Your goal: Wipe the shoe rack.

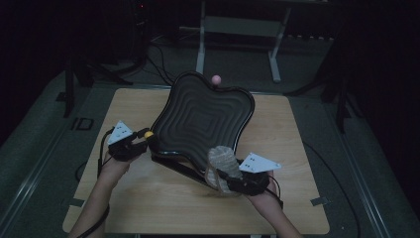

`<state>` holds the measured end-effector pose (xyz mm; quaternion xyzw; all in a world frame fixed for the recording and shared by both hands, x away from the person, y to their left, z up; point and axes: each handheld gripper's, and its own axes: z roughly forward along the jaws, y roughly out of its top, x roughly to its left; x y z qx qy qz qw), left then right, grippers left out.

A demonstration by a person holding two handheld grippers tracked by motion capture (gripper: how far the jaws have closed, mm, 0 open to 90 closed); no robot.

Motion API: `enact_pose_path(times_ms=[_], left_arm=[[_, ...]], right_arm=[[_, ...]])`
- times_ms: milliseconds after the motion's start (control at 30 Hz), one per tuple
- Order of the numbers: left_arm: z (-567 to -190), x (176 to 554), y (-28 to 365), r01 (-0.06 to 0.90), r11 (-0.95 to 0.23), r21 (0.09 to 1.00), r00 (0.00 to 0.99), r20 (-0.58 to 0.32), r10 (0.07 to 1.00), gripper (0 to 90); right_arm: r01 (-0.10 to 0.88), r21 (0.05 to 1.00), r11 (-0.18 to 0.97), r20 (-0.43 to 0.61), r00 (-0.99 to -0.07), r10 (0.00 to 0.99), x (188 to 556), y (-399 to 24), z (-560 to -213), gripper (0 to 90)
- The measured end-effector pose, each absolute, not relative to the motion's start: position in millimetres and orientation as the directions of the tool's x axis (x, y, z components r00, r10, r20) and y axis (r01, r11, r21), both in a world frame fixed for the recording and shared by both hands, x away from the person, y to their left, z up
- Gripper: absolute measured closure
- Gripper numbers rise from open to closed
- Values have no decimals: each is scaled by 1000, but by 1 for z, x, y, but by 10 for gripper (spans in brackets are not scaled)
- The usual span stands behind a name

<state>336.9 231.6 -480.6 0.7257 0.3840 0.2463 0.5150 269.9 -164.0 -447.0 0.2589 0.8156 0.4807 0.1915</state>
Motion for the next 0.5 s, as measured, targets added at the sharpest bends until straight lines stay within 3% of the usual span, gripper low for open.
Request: enact_pose_path(times_ms=[500], left_arm=[[-481, 307, 227, 305, -167, 938, 594, -51, 803, 601]], right_arm=[[270, 882, 386, -76, -728, 682, 294, -177, -446, 471]])
